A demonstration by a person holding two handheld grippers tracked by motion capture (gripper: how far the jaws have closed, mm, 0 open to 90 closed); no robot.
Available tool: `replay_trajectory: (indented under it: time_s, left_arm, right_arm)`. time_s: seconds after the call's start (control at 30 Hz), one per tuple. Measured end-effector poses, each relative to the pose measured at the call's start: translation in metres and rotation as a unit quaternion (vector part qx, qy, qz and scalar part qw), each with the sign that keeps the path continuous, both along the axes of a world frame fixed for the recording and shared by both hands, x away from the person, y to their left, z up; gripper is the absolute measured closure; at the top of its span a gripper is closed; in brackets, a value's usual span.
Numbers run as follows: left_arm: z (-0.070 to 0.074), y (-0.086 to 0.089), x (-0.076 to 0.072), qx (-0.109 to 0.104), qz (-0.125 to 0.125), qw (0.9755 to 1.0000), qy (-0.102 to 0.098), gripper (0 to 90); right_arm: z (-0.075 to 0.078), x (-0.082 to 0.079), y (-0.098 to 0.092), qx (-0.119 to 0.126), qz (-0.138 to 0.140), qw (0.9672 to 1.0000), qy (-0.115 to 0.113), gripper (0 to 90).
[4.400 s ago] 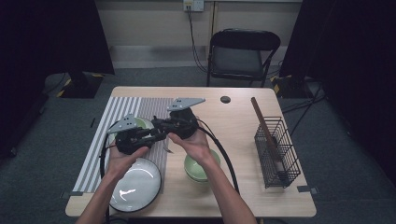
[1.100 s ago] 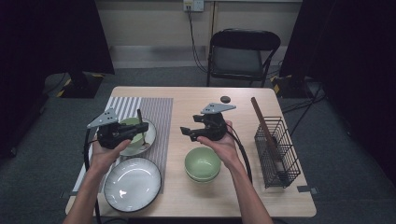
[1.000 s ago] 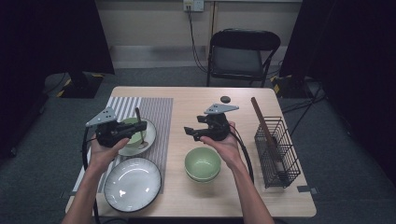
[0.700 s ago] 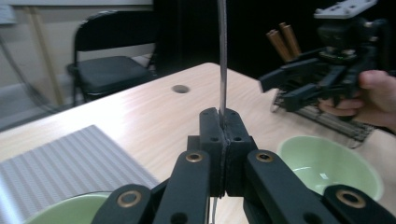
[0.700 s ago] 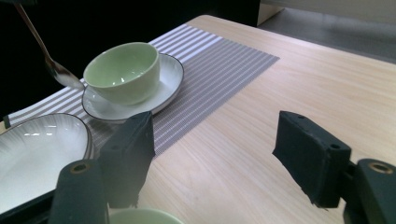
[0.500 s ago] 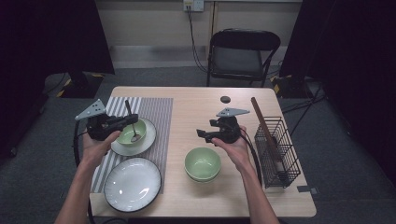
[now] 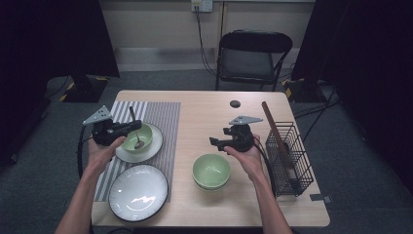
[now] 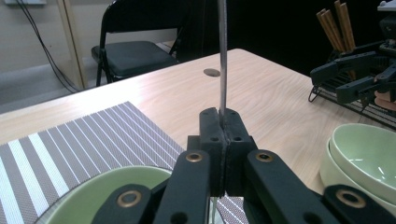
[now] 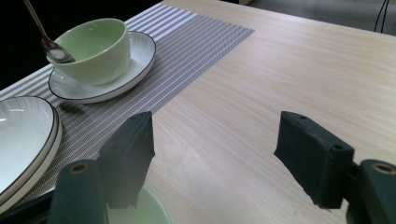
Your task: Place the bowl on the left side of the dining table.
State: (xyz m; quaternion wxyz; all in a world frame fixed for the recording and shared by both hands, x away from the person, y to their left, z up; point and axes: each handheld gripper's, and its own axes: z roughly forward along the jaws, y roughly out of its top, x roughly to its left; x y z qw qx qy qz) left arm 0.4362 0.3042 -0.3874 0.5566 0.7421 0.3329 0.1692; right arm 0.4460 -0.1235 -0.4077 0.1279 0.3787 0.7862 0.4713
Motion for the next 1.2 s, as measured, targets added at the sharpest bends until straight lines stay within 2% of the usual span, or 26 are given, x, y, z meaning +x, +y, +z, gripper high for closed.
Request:
replay_trajectory:
  time_s: [0.13,0.2,0.27,0.33,0.43,0.6,0.63,0.67,0.73,0.8,0.87,0.93,1.07,1.2]
  left_arm:
    - [0.001,-0.002,-0.002,0.013,-0.002,0.9999,0.002,89.3]
    - [-0.001,-0.001,-0.002,0.013,-0.004,0.9999,0.006,89.1]
    - [-0.004,0.000,-0.002,0.022,0.003,0.9997,0.011,89.0]
    - [-0.008,0.001,-0.003,0.015,0.001,0.9997,0.019,88.6]
    - [-0.013,0.003,-0.005,0.017,0.004,0.9996,0.021,88.0]
    - [-0.014,0.003,-0.007,0.022,0.002,0.9992,0.033,86.9]
    - [-0.014,0.004,-0.007,0.026,0.008,0.9989,0.037,86.8]
    - [-0.015,0.003,-0.008,0.021,0.011,0.9989,0.040,86.8]
    - [-0.016,0.002,-0.010,0.027,0.008,0.9989,0.038,85.7]
    - [-0.018,0.002,-0.012,0.019,0.006,0.9987,0.047,85.1]
    - [-0.021,0.004,-0.014,0.033,0.010,0.9983,0.046,84.6]
    - [-0.023,0.005,-0.016,0.036,0.012,0.9979,0.053,84.1]
    - [-0.022,0.004,-0.023,0.049,0.010,0.9977,0.045,83.1]
    - [-0.027,0.009,-0.027,0.034,0.011,0.9982,0.048,82.5]
  right_arm:
    - [-0.006,0.001,-0.002,-0.003,-0.004,1.0000,0.008,25.9]
    - [-0.009,0.001,-0.004,-0.002,-0.008,0.9999,0.011,25.1]
    - [-0.011,0.002,-0.007,-0.002,-0.013,0.9998,0.015,24.3]
    - [-0.014,0.002,-0.008,-0.006,-0.020,0.9997,0.013,24.0]
    - [-0.019,0.004,-0.009,-0.021,-0.022,0.9994,0.018,23.0]
    - [-0.029,0.006,-0.016,-0.025,-0.034,0.9987,0.027,20.9]
    - [-0.031,0.007,-0.017,-0.025,-0.036,0.9986,0.029,20.8]
    - [-0.033,0.008,-0.018,-0.025,-0.042,0.9983,0.031,20.8]
    - [-0.038,0.010,-0.020,-0.025,-0.054,0.9972,0.046,18.8]
    - [-0.042,0.011,-0.022,-0.026,-0.064,0.9961,0.054,18.9]
    - [-0.045,0.011,-0.023,-0.026,-0.067,0.9960,0.053,18.7]
    - [-0.047,0.012,-0.025,-0.031,-0.072,0.9953,0.056,18.7]
    - [-0.053,0.014,-0.026,-0.043,-0.076,0.9943,0.061,18.5]
    - [-0.058,0.016,-0.028,-0.053,-0.083,0.9932,0.062,17.5]
